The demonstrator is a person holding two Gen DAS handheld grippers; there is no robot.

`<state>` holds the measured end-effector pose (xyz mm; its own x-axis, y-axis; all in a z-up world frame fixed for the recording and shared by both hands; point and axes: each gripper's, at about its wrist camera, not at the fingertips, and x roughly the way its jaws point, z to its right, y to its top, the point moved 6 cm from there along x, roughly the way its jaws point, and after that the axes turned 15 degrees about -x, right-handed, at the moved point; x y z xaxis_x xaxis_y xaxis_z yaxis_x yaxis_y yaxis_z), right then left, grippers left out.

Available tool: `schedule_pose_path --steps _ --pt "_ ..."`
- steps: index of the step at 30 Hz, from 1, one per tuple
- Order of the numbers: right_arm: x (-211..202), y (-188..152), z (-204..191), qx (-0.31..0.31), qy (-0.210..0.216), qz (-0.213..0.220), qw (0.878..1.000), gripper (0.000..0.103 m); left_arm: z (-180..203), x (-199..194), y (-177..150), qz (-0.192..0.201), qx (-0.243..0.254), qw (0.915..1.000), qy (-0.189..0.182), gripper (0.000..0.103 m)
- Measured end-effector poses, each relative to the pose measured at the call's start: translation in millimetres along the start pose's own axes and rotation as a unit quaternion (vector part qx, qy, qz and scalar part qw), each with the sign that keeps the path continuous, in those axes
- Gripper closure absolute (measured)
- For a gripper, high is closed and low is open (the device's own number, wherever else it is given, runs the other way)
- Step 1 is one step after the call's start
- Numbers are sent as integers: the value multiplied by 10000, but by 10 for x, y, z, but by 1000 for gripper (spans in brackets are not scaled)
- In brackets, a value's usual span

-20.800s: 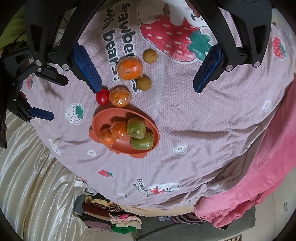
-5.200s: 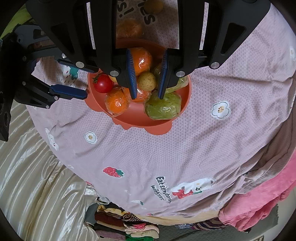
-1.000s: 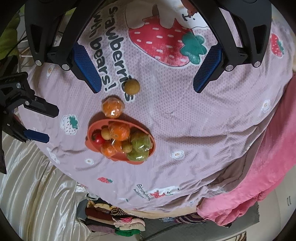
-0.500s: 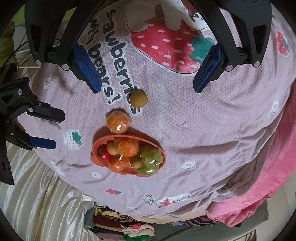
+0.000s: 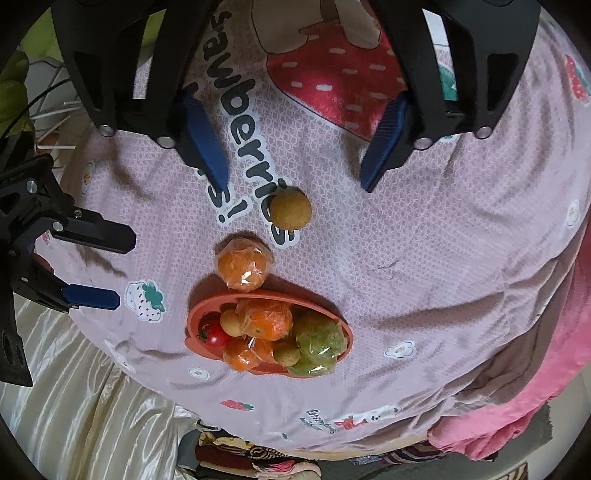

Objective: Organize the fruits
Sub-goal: 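Lower left tool onto the small brown fruit and close it, then grasp the wrapped orange with right tool while left tool holds the brown fruit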

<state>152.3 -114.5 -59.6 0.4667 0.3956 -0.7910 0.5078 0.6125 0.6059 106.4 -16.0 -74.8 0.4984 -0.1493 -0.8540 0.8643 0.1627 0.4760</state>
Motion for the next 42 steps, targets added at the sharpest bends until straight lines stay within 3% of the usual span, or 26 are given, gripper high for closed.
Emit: schedule_pose_path --steps 4,6,11,17,30,32,34,38,42 --pt "56 -3 3 9 40 -29 10000 6 -1 67 21 -57 -4 10000 -53 54" --pt "85 -12 8 20 51 -47 10000 6 1 104 31 -95 -4 9999 -85 67" --pt "148 -22 13 52 105 -85 9999 6 9 189 63 -150 0 9997 -176 78" --pt "227 2 -17 61 221 -97 9997 6 -20 249 126 -173 -55 9995 -258 84" --pt "500 184 -190 -30 547 -84 9985 9 -158 213 192 -129 -188 9989 -412 84" --pt "549 214 -225 -45 597 -102 9982 23 -173 206 196 -124 -213 9988 -429 84" --pt "594 249 -260 -62 612 -93 9981 27 -183 194 202 -111 -233 9987 -442 84" --pt "657 313 -301 -84 671 -68 9977 48 -210 178 214 -99 -271 9985 -475 84" --pt "731 350 -365 -243 733 -107 9970 61 -226 171 227 -103 -307 9982 -507 84"
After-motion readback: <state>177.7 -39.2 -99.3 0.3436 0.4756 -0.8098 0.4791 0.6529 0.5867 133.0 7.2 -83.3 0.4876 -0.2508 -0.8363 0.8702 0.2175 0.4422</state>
